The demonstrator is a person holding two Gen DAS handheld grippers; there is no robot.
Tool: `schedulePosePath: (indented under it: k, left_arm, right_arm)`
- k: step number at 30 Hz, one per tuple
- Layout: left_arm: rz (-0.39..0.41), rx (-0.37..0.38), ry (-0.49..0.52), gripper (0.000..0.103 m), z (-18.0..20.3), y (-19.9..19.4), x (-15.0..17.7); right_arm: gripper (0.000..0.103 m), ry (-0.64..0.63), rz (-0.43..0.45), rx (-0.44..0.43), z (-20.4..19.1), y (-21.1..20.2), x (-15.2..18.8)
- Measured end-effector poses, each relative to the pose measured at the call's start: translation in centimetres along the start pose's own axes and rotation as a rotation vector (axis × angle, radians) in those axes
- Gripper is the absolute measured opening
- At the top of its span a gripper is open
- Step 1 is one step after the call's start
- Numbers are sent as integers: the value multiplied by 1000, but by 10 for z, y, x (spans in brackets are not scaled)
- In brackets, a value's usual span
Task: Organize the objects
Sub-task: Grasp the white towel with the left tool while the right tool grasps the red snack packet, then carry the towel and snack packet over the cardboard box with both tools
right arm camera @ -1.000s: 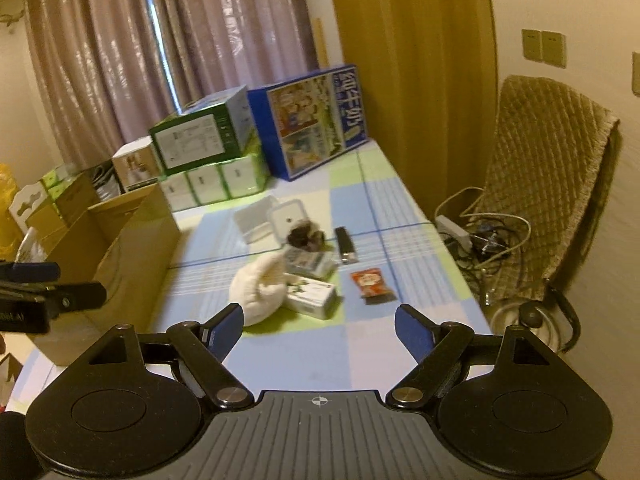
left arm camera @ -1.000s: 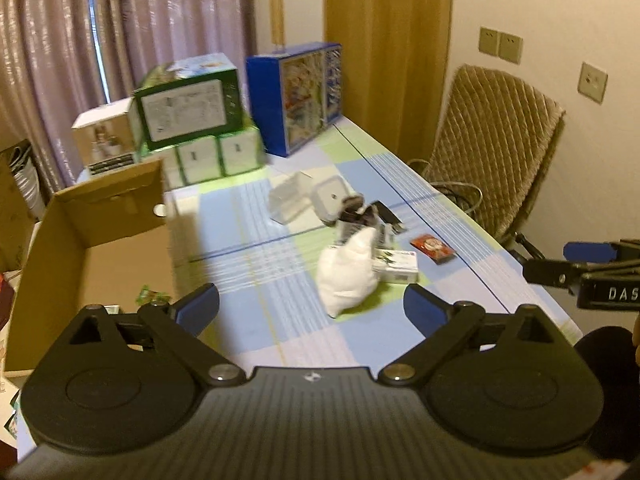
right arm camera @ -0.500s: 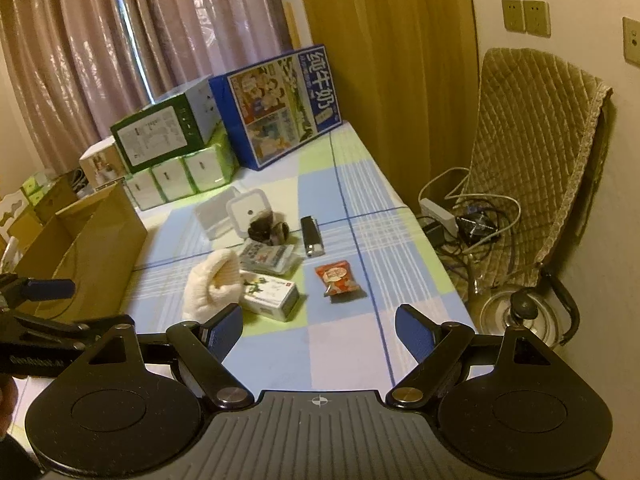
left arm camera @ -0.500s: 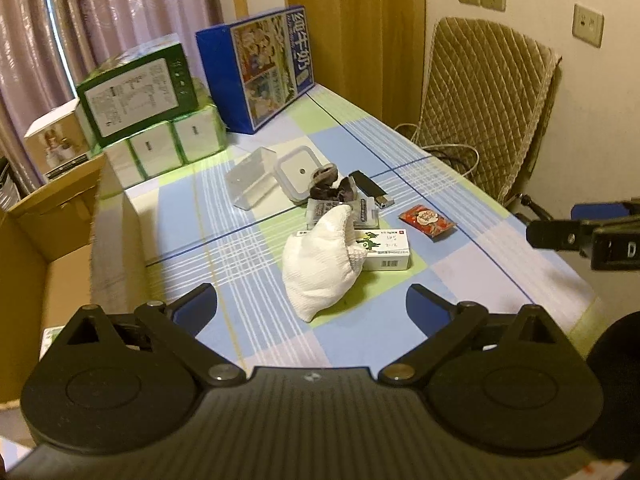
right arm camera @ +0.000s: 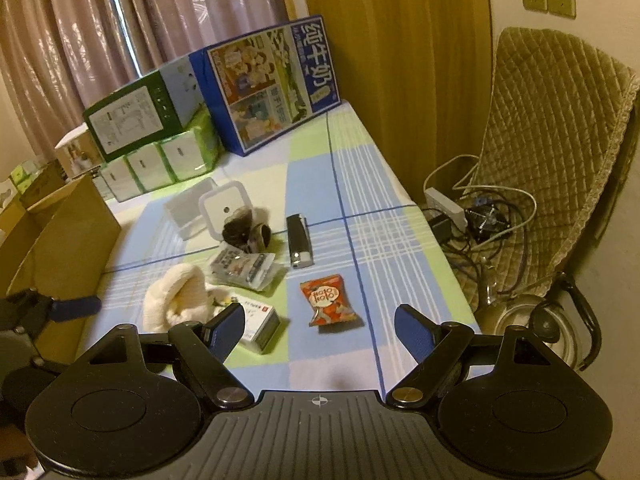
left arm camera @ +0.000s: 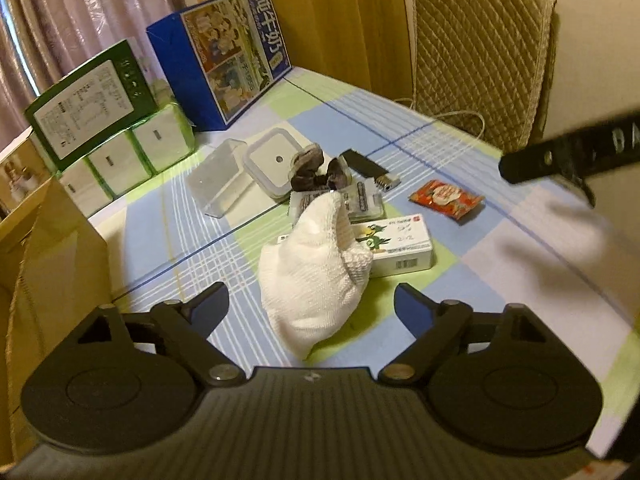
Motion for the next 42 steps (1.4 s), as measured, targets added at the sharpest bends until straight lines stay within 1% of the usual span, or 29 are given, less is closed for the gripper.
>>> schedulePosePath:
  k: [1, 3, 5, 7, 8, 9, 11, 13, 14, 16, 17, 20, 22, 26, 27, 29, 32, 34, 42]
  left_arm:
    - [-2, -2, 8, 84, 1, 5, -1]
    - [4, -5, 36, 83, 4, 12, -2]
    - [16, -26, 87, 83, 9, 18, -3]
    - [15, -45, 124, 79, 12, 24, -4]
    - [12, -48, 131, 72, 13, 27, -5]
    - [6, -52, 132, 68, 12, 30, -5]
    - [-13, -43, 126, 46, 11, 36, -6]
    - [-18, -33, 102, 41, 8, 38, -6]
    - [-21, -26, 83, 33, 6, 38, -6]
    - [-23, -17, 47, 29, 2, 36, -7]
    - [-22, -7, 23, 26, 0, 34, -7]
    - [-19, 21, -13, 26, -4, 30, -8]
    - [-22, 25, -19, 26, -5, 31, -7]
    - [-22, 24, -36, 26, -7, 33, -9]
    - [-23, 25, -39, 26, -7, 33, -9]
    - [-24, 23, -37, 26, -7, 33, -9]
    - [-30, 24, -53, 24, -8, 30, -8]
    - [-34, 22, -70, 23, -9, 25, -5]
    - [-30, 61, -148, 23, -14, -13, 8]
  right_arm:
    - [80, 0, -3, -1, 0, 3, -2]
    - [80, 3, -12, 1, 2, 11, -5]
    - [80, -6, -23, 7, 3, 20, -8]
    - [80, -23, -35, 21, 3, 32, -10]
    - [80, -31, -42, 26, 4, 37, -11]
    - [80, -41, -49, 31, 4, 43, -12]
    - [80, -71, -59, 45, 2, 54, -14]
    - [74, -99, -66, 52, 2, 64, -16]
    - [72, -111, -70, 55, 1, 69, -17]
    - [65, -130, -80, 69, 1, 80, -20]
    - [64, -136, -86, 74, 1, 85, -21]
    - [58, -172, -116, 96, -1, 98, -23]
    - [50, -195, -132, 100, -2, 105, -22]
    - [42, -215, -134, 124, -4, 109, -20]
    - [31, -211, -130, 127, -4, 108, -20]
    - [27, -199, -129, 135, -4, 107, -19]
    - [25, -165, -127, 134, -5, 102, -15]
    - [25, -151, -108, 143, -7, 92, -14]
    - [25, -75, -35, 59, -27, 30, 1]
Point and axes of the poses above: each gripper's, at about its wrist camera, not at the fingertips, and y roughly the way its jaws point, z to its right, x to its underside, the point moved 3 cm from there along y, roughly the way its jaws point, and after that the axes turned 14 degrees about -z, right-handed, at the moved point
